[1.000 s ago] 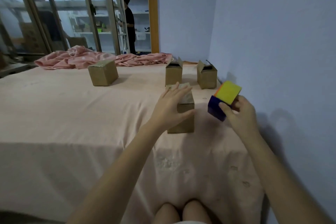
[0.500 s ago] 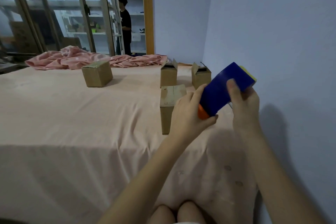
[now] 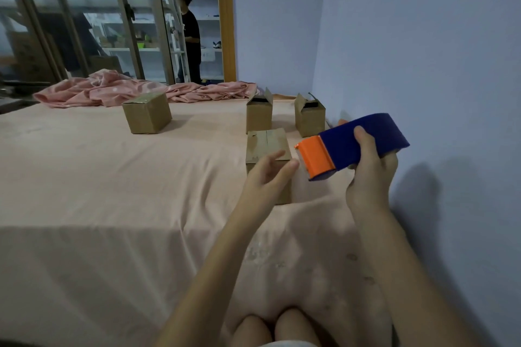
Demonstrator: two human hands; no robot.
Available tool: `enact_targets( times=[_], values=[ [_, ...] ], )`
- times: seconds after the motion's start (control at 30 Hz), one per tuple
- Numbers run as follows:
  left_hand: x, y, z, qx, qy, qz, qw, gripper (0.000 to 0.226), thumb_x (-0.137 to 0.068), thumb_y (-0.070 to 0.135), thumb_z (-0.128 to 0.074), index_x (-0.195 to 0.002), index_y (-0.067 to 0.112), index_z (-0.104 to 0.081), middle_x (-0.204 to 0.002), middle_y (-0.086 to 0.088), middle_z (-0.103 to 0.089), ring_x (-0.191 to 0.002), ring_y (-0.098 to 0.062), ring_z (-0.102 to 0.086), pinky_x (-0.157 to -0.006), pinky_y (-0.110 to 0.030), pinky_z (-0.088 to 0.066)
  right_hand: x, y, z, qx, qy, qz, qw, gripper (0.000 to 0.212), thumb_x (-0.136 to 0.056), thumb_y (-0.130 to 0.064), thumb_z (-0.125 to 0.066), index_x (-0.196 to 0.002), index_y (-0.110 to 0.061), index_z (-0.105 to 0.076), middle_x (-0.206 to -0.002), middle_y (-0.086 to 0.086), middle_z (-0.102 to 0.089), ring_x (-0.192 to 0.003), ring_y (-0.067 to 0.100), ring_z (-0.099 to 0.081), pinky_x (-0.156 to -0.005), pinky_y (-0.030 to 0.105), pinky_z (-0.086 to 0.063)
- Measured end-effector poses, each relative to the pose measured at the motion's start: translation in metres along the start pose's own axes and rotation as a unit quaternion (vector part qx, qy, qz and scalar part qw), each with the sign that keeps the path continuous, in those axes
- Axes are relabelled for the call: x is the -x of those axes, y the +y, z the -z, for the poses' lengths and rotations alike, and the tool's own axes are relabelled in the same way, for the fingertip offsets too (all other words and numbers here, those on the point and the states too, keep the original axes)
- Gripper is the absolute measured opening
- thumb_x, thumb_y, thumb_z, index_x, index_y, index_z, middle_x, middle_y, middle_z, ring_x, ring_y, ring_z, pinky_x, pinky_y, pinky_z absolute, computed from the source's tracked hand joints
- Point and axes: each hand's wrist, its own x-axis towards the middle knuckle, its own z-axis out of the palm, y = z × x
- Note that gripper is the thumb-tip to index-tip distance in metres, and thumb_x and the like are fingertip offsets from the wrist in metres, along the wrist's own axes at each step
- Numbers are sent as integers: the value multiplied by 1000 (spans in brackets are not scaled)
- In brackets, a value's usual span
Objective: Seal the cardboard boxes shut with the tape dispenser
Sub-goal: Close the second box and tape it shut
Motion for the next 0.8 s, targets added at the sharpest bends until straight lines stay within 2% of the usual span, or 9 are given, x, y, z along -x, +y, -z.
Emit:
enact_targets(
  times=[0.07,0.2,0.33,0.43,0.5,0.6,0.7,0.8],
  values=[
    [3,-1,-4,10,-13,18,1000,33,-96,37,-48,-115,13,-60,-94,2,-68,-82,-4,-65,-66,-11,-50,0,5,-2,-12,23,-23,999,28,-85,-20,-63,-110,-21,-51,-93,-4,-73,-81,9,-69,-58,17,-51],
    [1,0,-15,48,22,33,998,29,-98,35,-44,-99,13,-64,-79,5,-68,-66,-1,-63,-57,-12,-49,2,15,-6,-12,64,-48,997,42,-85,-22,-64,-122,-13,-48,-95,-2,-69,-76,7,-68,-54,16,-50],
    [-3,2,-18,163,59,95,980,28,-97,35,-48,-93,12,-63,-65,6,-62,-55,-2,-58,-52,-18,-45,5,19,-9,-22,92,-60,994,41,-85,-24,-63,-121,-13,-49,-89,-5,-67,-69,3,-67,-51,15,-48],
    [-5,3,-21,189,87,118,971,23,-95,33,-52,-84,14,-60,-60,8,-59,-52,-3,-55,-50,-18,-43,8,23,-11,-24,95,-71,993,32,-85,-24,-63,-114,-18,-50,-85,-7,-68,-68,3,-67,-51,15,-49],
    [-7,2,-25,170,124,127,969,23,-95,31,-53,-79,16,-58,-60,8,-58,-53,-4,-52,-49,-18,-42,12,26,-14,-23,99,-75,992,30,-85,-25,-63,-111,-20,-49,-85,-8,-68,-69,3,-68,-51,15,-49],
    [-10,-3,-29,114,178,116,971,24,-96,30,-51,-82,12,-58,-71,4,-60,-60,-5,-52,-55,-20,-42,17,29,-17,-35,113,-74,990,22,-85,-24,-63,-102,-25,-50,-80,-11,-68,-68,3,-68,-52,15,-49],
    [-9,-7,-31,45,217,51,974,24,-97,29,-50,-89,7,-59,-78,4,-64,-67,-5,-57,-62,-22,-46,22,31,-22,-49,136,-79,986,20,-85,-25,-63,-99,-27,-49,-78,-12,-68,-68,3,-67,-54,15,-49],
    [-5,-9,-30,-27,240,-21,970,16,-96,24,-51,-81,22,-53,-77,9,-61,-67,2,-56,-61,-13,-43,27,33,-27,-67,163,-83,981,24,-85,-25,-63,-102,-27,-46,-84,-9,-67,-68,3,-68,-53,15,-50]
  ],
)
